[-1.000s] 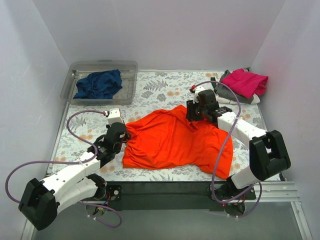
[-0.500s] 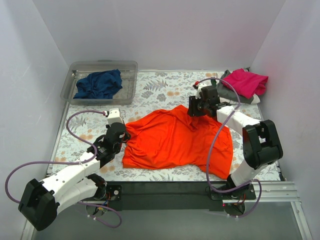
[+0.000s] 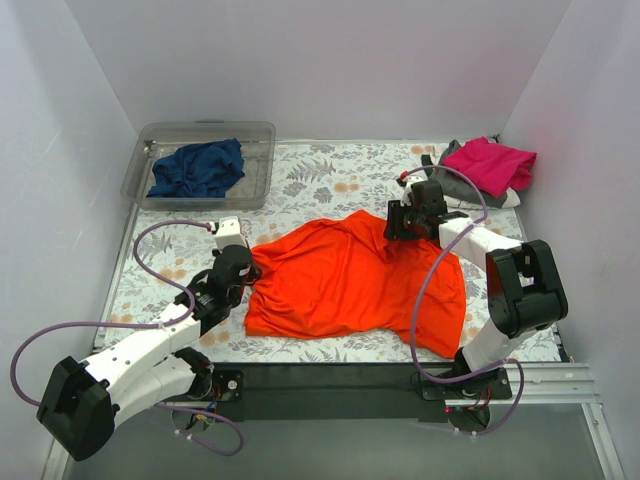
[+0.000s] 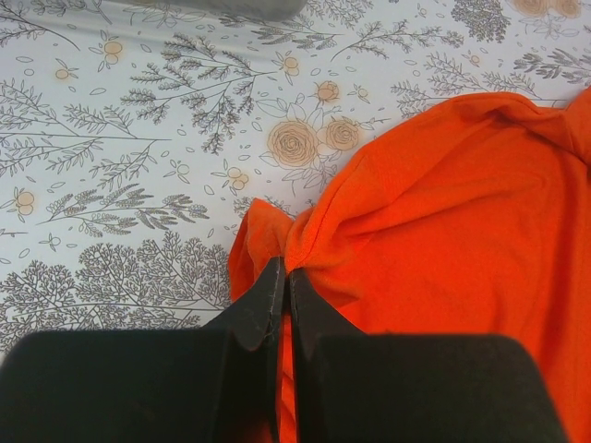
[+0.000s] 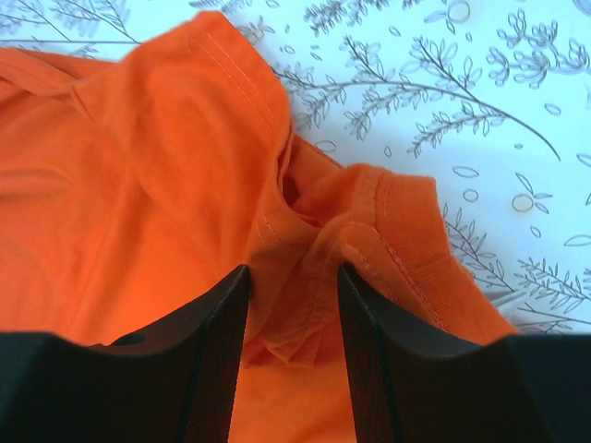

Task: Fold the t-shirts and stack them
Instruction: Flatten the tshirt out

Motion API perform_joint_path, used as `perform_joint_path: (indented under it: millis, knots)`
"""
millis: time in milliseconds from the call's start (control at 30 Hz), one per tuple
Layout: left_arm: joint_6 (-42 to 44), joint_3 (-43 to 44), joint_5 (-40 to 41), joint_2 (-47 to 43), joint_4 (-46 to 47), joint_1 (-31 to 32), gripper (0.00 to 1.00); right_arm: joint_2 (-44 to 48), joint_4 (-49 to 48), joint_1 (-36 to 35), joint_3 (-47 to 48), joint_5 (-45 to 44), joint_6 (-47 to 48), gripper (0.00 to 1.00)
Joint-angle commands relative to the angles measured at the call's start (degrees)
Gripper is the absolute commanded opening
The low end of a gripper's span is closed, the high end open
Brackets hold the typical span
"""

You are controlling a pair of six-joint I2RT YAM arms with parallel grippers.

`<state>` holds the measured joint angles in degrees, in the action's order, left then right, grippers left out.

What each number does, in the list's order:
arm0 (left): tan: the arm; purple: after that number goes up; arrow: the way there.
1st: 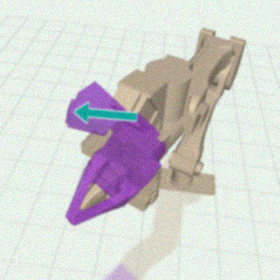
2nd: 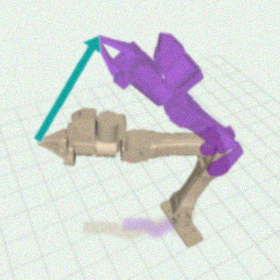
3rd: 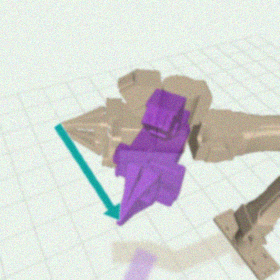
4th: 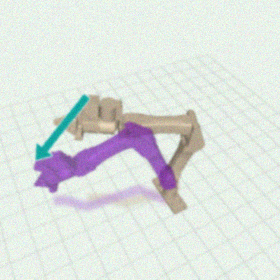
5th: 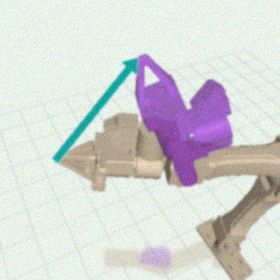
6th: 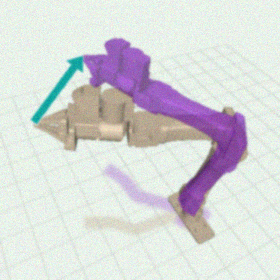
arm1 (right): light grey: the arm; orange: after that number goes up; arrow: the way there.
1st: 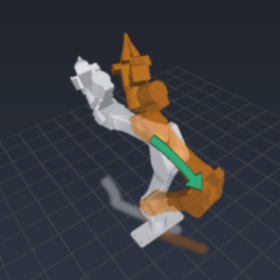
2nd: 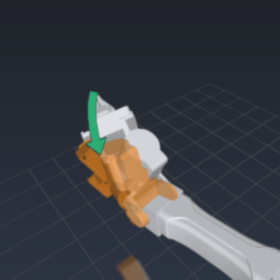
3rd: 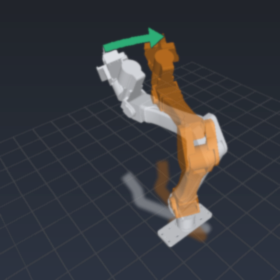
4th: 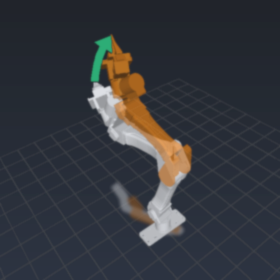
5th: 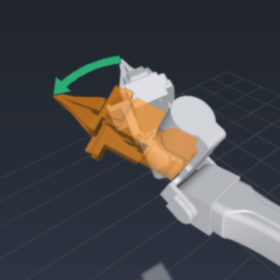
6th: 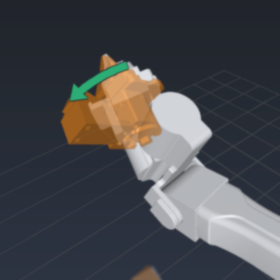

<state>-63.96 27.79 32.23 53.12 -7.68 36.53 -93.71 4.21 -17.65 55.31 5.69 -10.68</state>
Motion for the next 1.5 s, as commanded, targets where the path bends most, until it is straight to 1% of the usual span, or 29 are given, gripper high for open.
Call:
perform_joint_path:
  millis: [0, 100, 133, 233, 400, 767, 867, 1200, 1467]
  knots:
    - [-0.2, 0.16, 0.29, -1.09, 0.47, -0.24, 0.0, 0.55, -1.92, 0.77, -1.25, -0.42, -0.66, 0.39]
    - [-0.2, 0.33, 0.03, -0.39, 0.39, -0.24, 0.0, 0.72, -2.71, 0.95, -0.82, 0.19, -0.83, 0.39]
    - [-0.2, 0.42, 0.03, -0.21, 0.39, -0.24, 0.0, 0.72, -2.71, 0.86, -0.64, 1.59, -1.01, 0.39]
    - [-0.2, 0.33, 0.11, -0.48, 0.3, -0.24, 0.0, 3.26, -3.06, 0.86, -0.99, 4.05, -1.8, 0.39]
    - [-0.2, 0.25, 0.12, -0.57, 0.39, -0.24, 0.0, 6.52, -3.06, 0.86, -2.84, 5.29, -2.5, 0.39]
    - [-0.19, 0.25, -0.32, -0.65, 0.47, -0.24, 0.0, 3.36, -3.68, 0.78, -5.56, 6.35, -3.65, 0.36]
    - [-0.2, 0.25, -0.41, -0.65, 0.39, -0.24, 0.0, 2.75, -5.61, 0.77, -5.3, 6.52, -3.65, 0.34]
    - [-0.2, 0.33, -0.24, -0.48, 0.39, -0.24, 0.0, 0.46, -6.93, 0.86, -3.1, 7.4, -3.91, 0.18]
    - [-0.2, 0.42, -0.32, 0.4, 0.48, -0.24, 0.0, 2.04, -6.84, 0.78, -2.31, 5.91, -3.47, 0.14]
